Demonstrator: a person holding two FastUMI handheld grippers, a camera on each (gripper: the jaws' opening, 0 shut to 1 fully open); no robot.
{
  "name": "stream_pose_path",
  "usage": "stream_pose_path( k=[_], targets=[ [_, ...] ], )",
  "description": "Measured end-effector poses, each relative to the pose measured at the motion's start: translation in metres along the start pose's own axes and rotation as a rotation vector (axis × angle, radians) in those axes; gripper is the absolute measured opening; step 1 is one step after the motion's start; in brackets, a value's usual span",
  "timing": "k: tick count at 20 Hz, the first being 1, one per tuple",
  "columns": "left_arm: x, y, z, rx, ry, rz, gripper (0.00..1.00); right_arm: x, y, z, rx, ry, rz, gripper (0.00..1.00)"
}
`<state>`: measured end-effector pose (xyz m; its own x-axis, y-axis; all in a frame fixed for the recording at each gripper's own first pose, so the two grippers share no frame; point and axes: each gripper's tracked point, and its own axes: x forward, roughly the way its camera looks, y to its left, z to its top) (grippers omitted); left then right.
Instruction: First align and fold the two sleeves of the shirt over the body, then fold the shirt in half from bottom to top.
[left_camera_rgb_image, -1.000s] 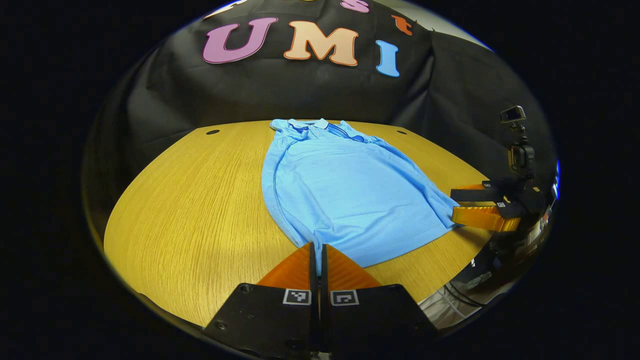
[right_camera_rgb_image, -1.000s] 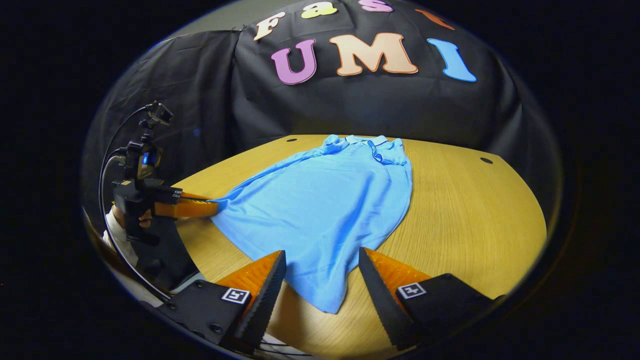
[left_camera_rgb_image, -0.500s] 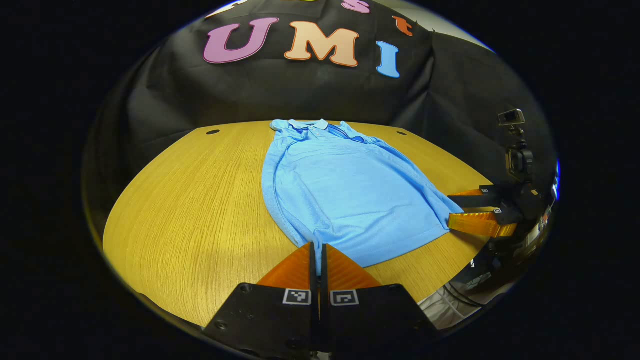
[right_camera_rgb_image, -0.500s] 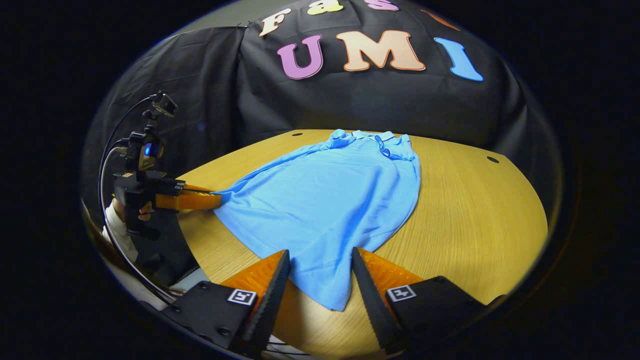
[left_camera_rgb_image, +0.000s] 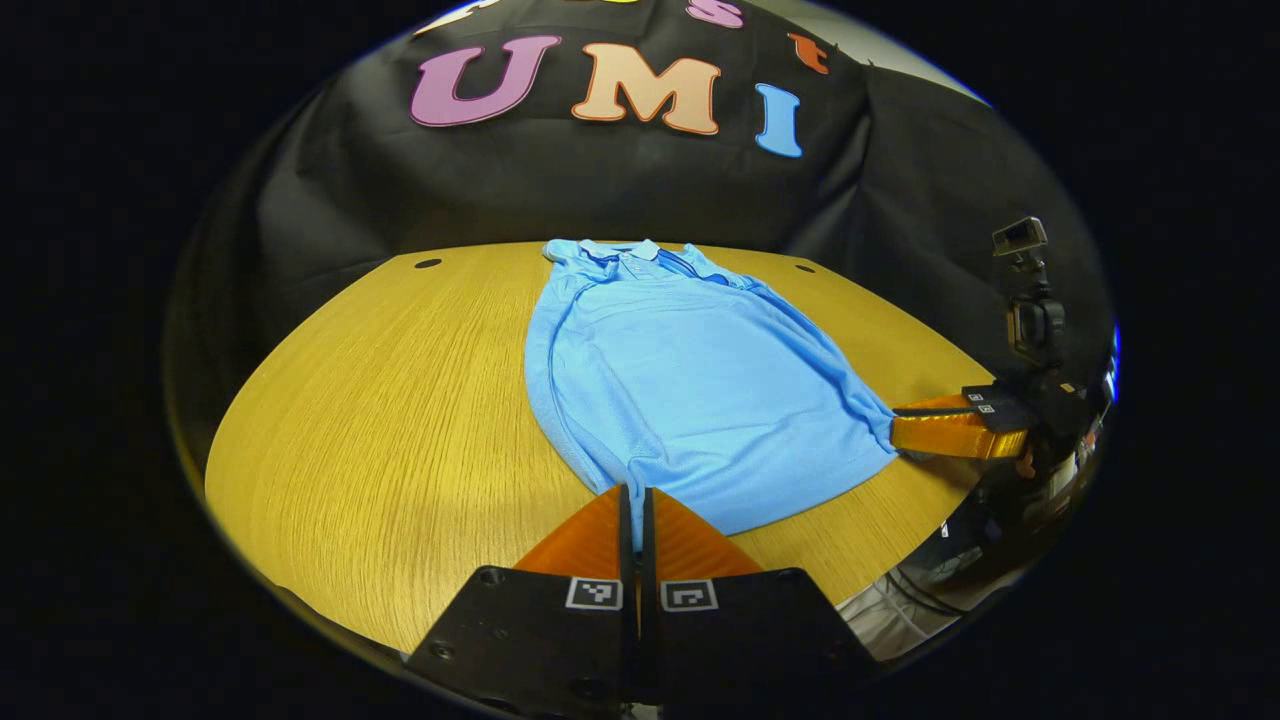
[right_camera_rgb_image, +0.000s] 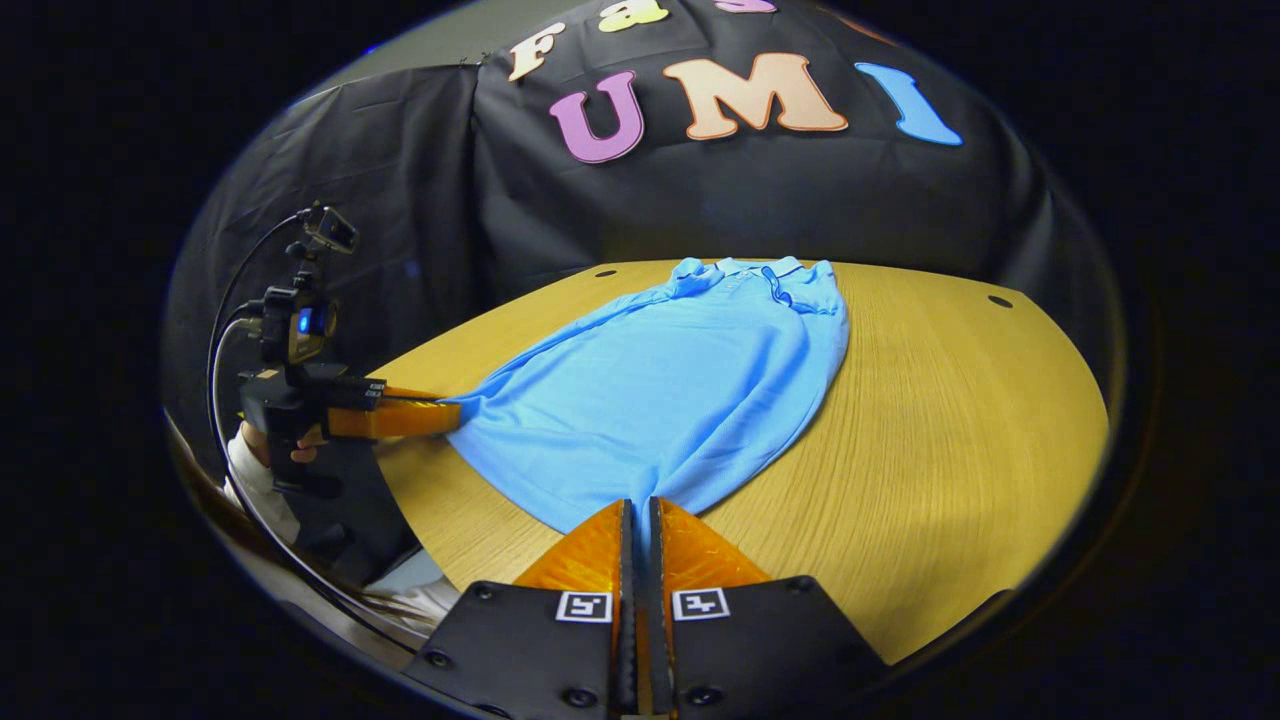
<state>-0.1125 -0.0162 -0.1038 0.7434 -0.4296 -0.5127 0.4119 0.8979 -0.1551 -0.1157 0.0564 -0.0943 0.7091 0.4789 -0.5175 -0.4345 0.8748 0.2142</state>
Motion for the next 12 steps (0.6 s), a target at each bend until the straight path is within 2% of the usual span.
stream_pose_path(
  k=[5,12],
  targets=[
    [-0.002,-0.003,0.009,-0.01,-0.015,-0.007,0.0,-0.002,-0.002,0.016,-0.024,-0.046,-0.019,0.07],
    [0.008,-0.007,0.061,-0.004,-0.108,-0.024,0.0,0.007,-0.018,0.064,0.0,-0.109,-0.058,0.07]
  ],
)
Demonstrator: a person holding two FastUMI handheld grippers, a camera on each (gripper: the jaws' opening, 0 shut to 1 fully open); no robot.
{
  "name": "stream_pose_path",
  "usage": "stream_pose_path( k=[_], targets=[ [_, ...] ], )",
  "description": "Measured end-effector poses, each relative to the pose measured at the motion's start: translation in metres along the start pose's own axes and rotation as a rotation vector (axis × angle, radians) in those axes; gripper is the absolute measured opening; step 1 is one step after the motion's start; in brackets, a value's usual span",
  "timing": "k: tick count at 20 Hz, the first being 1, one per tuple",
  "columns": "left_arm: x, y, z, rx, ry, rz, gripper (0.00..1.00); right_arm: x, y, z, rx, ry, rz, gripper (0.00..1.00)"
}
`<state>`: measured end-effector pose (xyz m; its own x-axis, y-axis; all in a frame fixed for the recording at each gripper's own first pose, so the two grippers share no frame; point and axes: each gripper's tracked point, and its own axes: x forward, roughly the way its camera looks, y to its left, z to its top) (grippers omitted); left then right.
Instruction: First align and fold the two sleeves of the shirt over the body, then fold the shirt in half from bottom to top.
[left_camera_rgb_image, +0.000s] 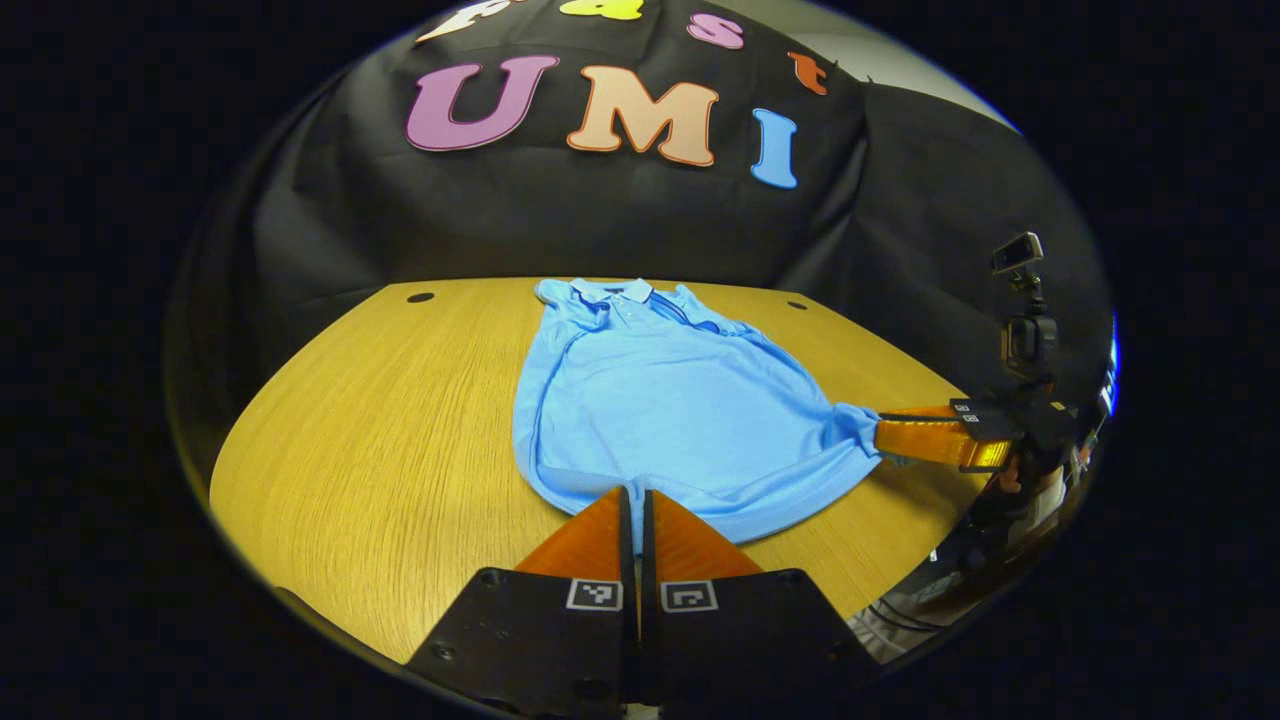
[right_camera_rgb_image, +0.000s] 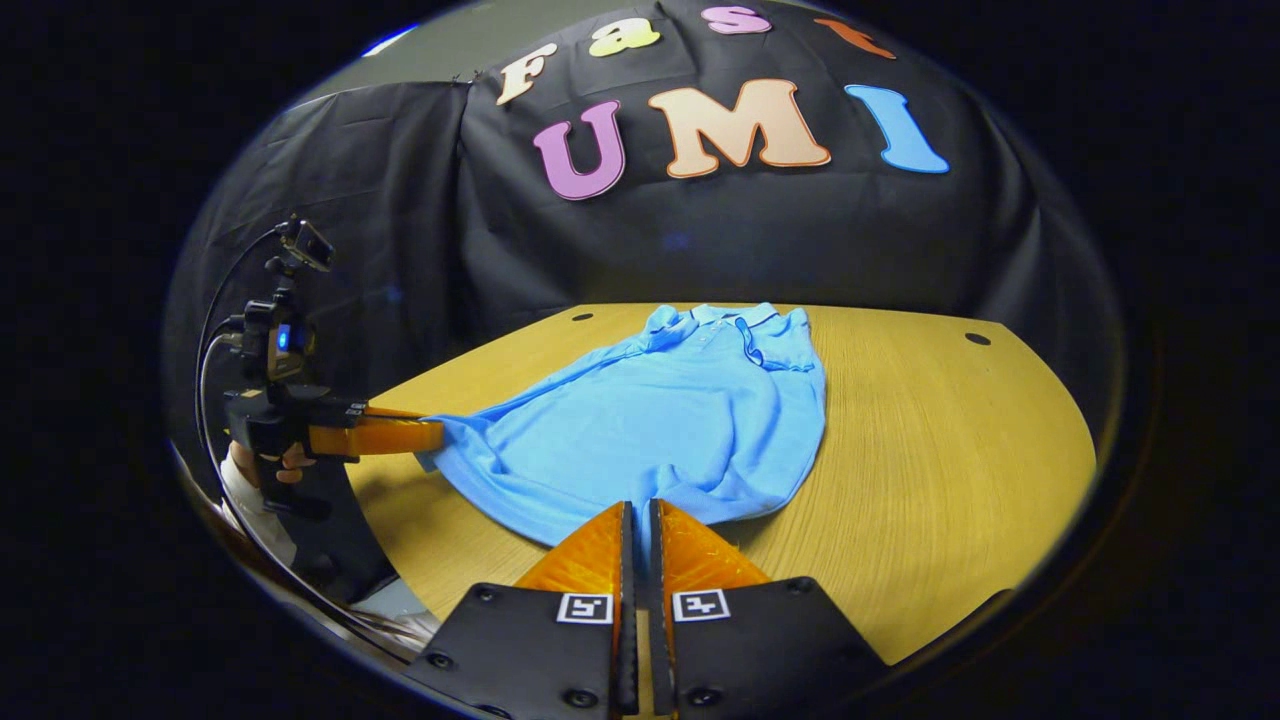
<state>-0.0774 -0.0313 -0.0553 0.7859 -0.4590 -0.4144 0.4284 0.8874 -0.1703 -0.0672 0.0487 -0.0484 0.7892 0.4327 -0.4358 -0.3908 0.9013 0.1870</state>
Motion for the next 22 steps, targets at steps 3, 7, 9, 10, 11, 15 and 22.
stream_pose_path(
  k=[3,7,9,10,11,15,22],
  targets=[
    [0.013,-0.001,0.024,-0.014,-0.026,-0.015,0.0,0.014,-0.008,0.026,-0.004,-0.019,-0.019,0.08],
    [0.032,0.007,0.066,-0.017,-0.069,-0.011,0.0,0.038,-0.024,0.066,0.004,-0.031,-0.051,0.07],
    [0.042,0.009,0.089,-0.018,-0.09,-0.017,0.0,0.051,-0.035,0.083,0.018,-0.027,-0.075,0.07],
    [0.047,0.011,0.103,-0.018,-0.102,-0.019,0.0,0.059,-0.039,0.093,0.024,-0.029,-0.083,0.07],
    [0.054,0.014,0.116,-0.018,-0.12,-0.014,0.0,0.066,-0.045,0.103,0.023,-0.028,-0.095,0.07],
    [0.094,0.04,0.167,-0.053,-0.167,0.047,0.0,0.096,-0.069,0.144,0.018,-0.062,-0.158,0.08],
    [0.169,0.065,0.219,-0.092,-0.157,0.072,0.0,0.161,-0.109,0.192,0.002,-0.044,-0.222,0.07]
  ],
)
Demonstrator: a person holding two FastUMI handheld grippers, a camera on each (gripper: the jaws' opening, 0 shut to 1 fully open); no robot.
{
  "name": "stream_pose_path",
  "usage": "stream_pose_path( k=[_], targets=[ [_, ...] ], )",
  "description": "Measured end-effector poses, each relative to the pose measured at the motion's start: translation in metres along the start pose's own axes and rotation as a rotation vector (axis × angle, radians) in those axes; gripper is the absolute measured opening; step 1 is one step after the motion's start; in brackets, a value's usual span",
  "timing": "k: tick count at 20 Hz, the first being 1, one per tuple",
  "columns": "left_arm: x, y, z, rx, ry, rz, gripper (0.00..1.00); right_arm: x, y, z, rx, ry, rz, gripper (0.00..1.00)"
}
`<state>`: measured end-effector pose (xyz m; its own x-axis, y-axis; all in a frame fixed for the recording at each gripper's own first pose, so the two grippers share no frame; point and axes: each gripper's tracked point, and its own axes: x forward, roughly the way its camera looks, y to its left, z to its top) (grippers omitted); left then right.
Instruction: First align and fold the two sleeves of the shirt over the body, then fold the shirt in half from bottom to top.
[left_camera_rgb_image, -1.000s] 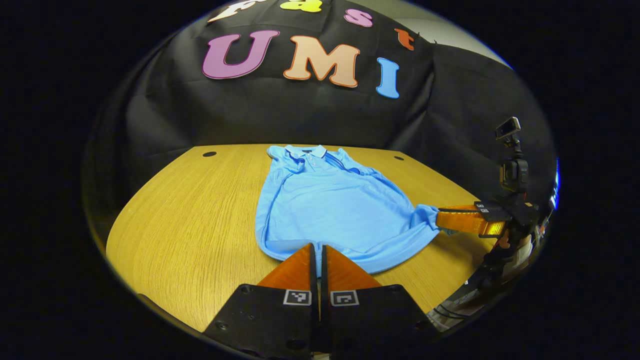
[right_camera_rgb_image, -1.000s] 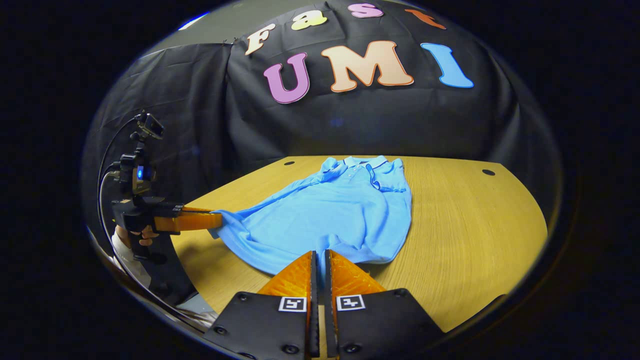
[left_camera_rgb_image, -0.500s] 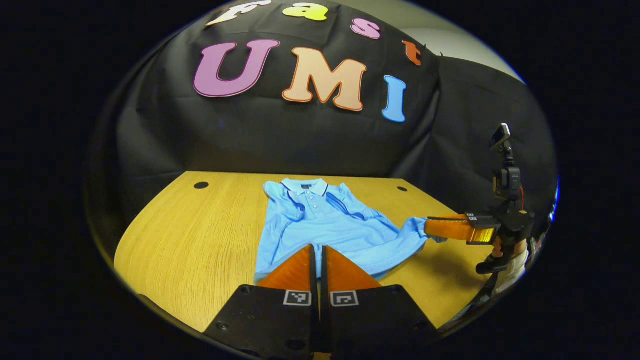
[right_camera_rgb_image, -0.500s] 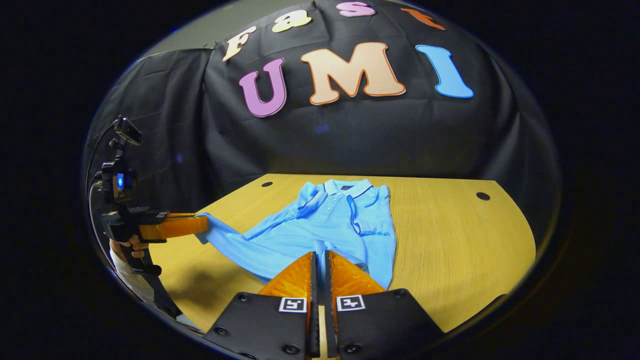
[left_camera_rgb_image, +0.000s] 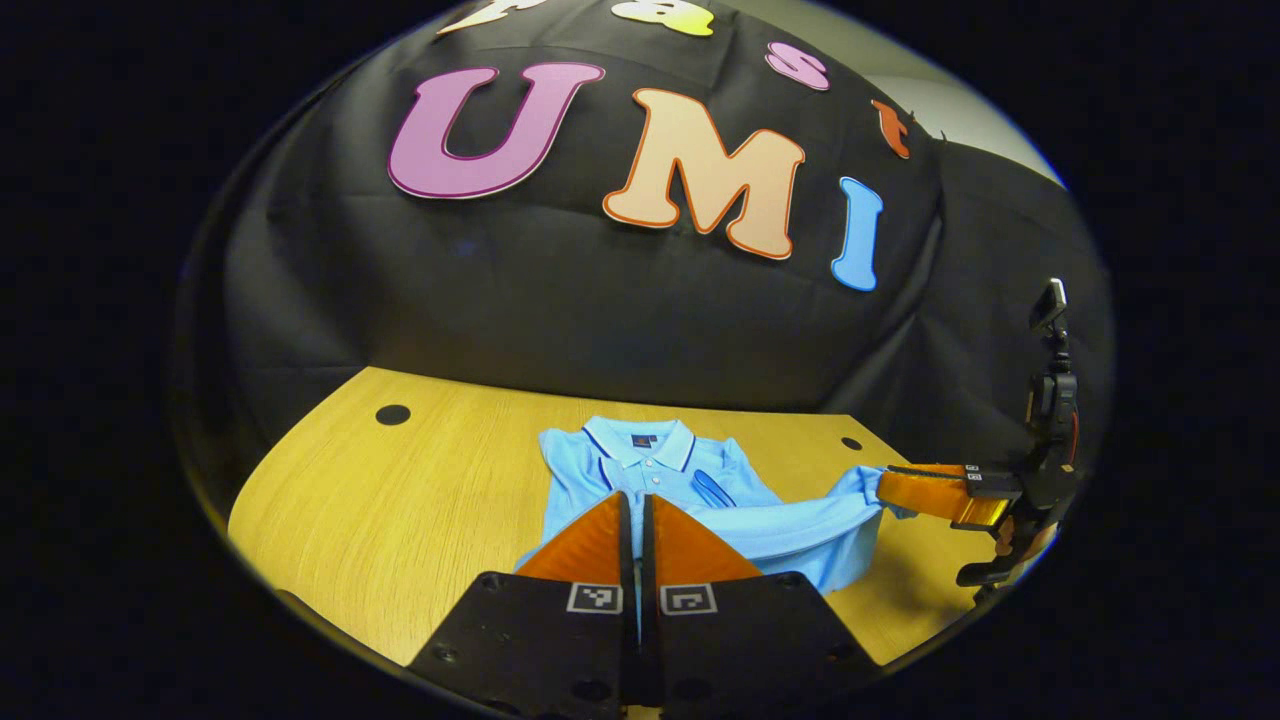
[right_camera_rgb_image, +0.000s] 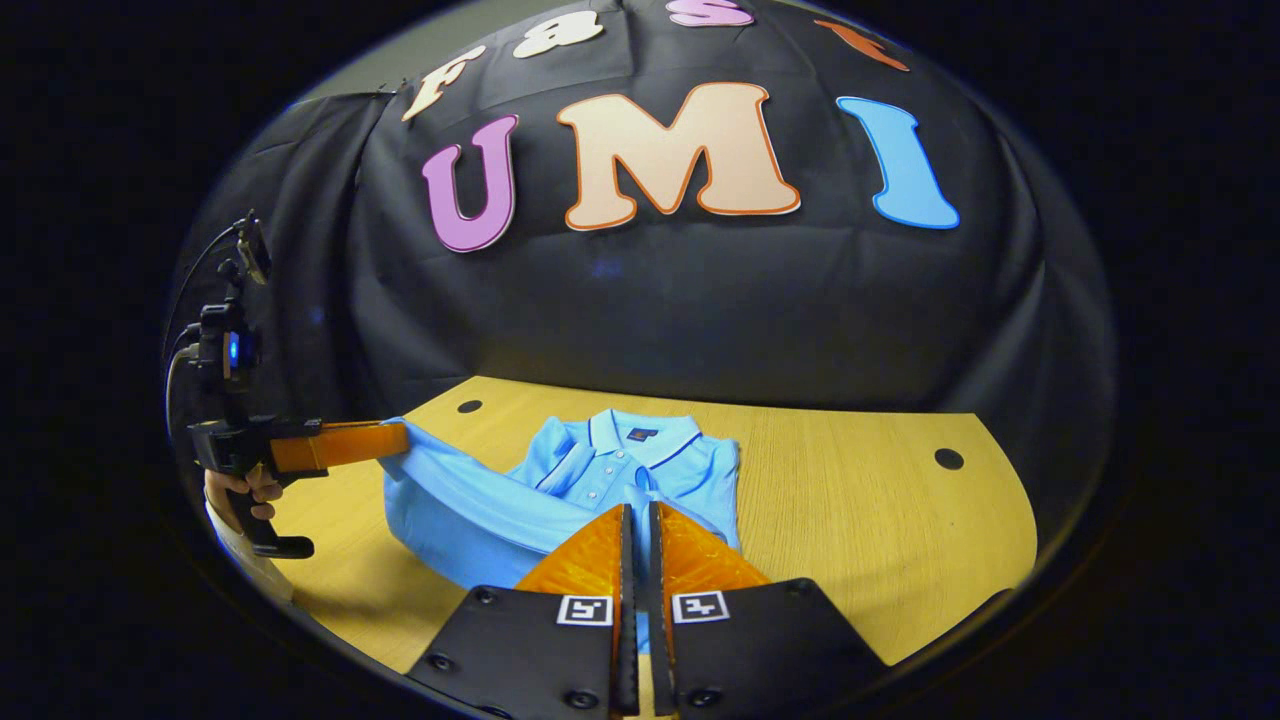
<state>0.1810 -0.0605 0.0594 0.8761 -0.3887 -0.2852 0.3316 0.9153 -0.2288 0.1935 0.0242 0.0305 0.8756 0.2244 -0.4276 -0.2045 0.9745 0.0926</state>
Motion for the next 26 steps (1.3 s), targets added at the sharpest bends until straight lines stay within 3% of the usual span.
stream_pose_path(
  k=[5,9,12,16,20,21,22,23,25,26],
  targets=[
    [0.068,0.03,0.018,0.034,-0.007,0.106,0.0,0.069,-0.014,0.022,0.064,0.023,-0.007,0.07],
    [0.114,0.056,0.006,0.032,0.01,0.187,0.0,0.12,-0.024,0.026,0.157,0.021,-0.005,0.07],
    [0.146,0.065,-0.004,0.029,0.036,0.23,0.0,0.154,-0.041,0.021,0.184,0.023,-0.047,0.07],
    [0.175,0.071,-0.017,0.072,0.063,0.275,0.0,0.184,-0.054,0.005,0.144,0.025,-0.121,0.07],
    [0.187,0.071,-0.033,0.09,0.087,0.291,0.02,0.193,-0.056,-0.004,0.148,0.024,-0.136,0.08],
    [0.187,0.069,-0.034,0.09,0.095,0.289,0.09,0.194,-0.054,-0.005,0.16,0.024,-0.128,0.13],
    [0.186,0.068,-0.035,0.089,0.099,0.284,0.12,0.192,-0.051,-0.004,0.166,0.02,-0.116,0.11],
    [0.184,0.067,-0.034,0.083,0.099,0.281,0.41,0.19,-0.049,0.0,0.171,0.013,-0.102,0.14],
    [0.174,0.061,-0.028,0.061,0.094,0.26,0.99,0.18,-0.044,0.007,0.167,-0.004,-0.085,0.68],
    [0.173,0.06,-0.026,0.051,0.086,0.256,0.97,0.174,-0.043,0.009,0.156,-0.016,-0.08,0.95]
  ],
)
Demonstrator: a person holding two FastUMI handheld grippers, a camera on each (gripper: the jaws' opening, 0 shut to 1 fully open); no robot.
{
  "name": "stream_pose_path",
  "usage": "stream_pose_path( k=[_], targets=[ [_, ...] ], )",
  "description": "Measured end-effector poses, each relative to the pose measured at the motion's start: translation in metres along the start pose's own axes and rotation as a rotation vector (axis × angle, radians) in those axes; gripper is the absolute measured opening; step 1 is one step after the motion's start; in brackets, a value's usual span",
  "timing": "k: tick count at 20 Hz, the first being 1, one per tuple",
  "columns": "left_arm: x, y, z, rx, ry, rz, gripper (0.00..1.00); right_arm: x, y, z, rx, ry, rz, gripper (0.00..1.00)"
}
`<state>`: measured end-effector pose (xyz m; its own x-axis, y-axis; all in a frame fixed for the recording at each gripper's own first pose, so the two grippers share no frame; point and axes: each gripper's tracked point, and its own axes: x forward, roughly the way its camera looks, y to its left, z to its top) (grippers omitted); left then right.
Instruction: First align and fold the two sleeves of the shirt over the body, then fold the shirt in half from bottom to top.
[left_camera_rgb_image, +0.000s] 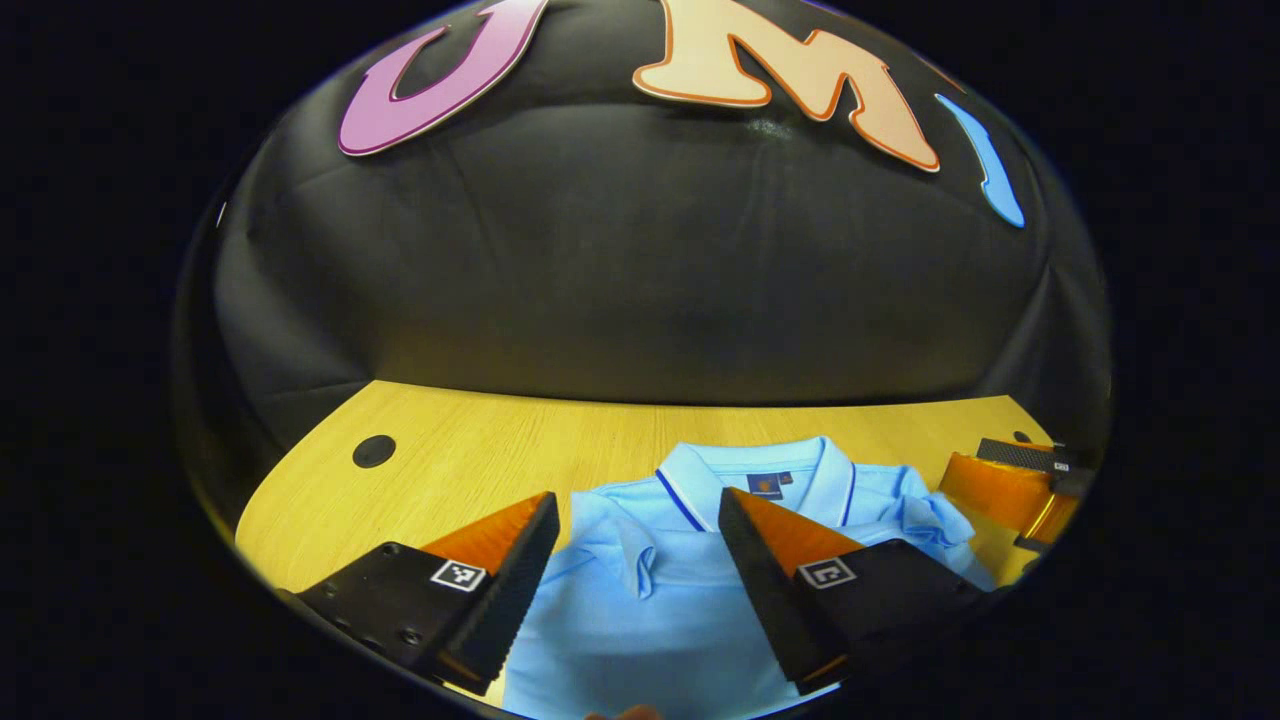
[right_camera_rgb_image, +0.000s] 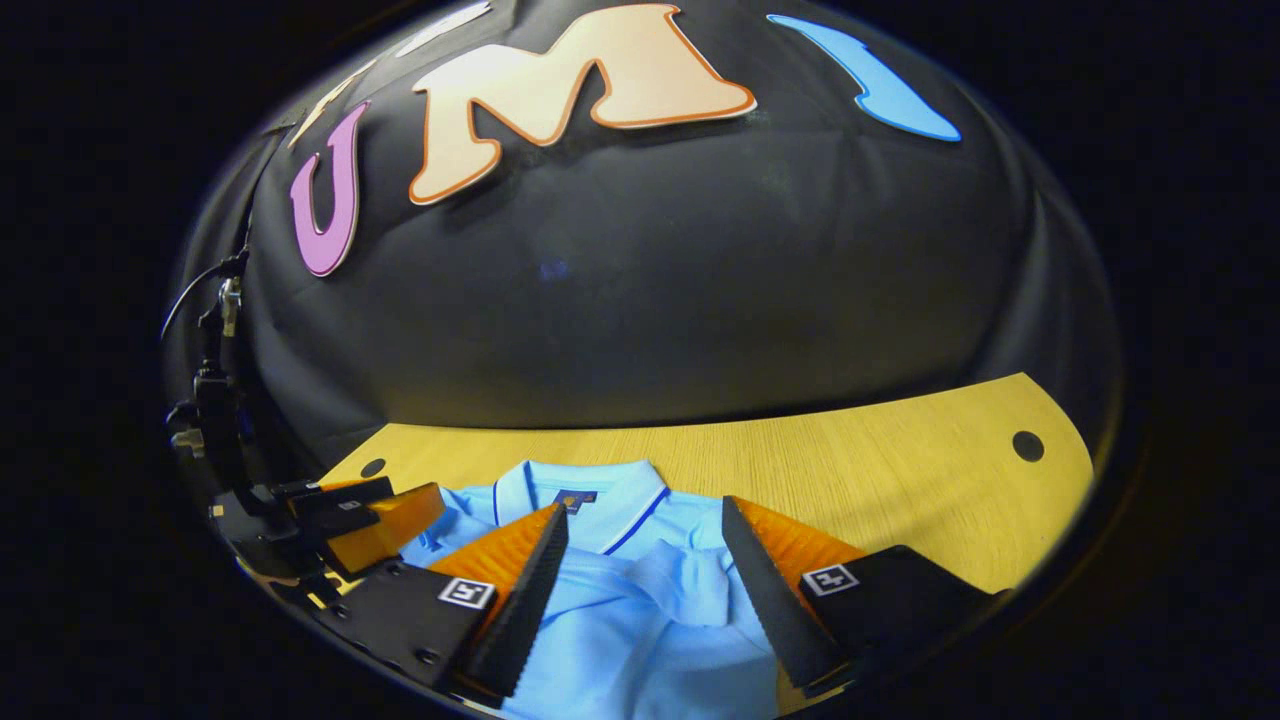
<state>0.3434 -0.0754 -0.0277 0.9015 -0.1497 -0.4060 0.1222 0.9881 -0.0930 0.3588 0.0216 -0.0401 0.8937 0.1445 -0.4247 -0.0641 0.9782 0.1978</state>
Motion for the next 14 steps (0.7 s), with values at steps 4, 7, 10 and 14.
stream_pose_path(
  k=[4,7,10,14],
  targets=[
    [-0.038,-0.001,0.019,0.01,-0.059,-0.015,0.94,-0.038,0.004,0.015,-0.033,-0.064,0.014,0.94],
    [-0.075,-0.002,0.021,0.022,-0.09,-0.034,0.94,-0.082,0.011,0.023,-0.017,-0.098,0.056,0.98],
    [-0.111,-0.003,0.008,0.012,-0.076,-0.07,0.94,-0.135,0.012,0.024,-0.029,-0.151,0.077,0.98],
    [-0.157,0.002,-0.007,-0.002,-0.078,-0.084,0.95,-0.205,0.017,0.016,-0.016,-0.237,0.103,0.98]
  ],
)
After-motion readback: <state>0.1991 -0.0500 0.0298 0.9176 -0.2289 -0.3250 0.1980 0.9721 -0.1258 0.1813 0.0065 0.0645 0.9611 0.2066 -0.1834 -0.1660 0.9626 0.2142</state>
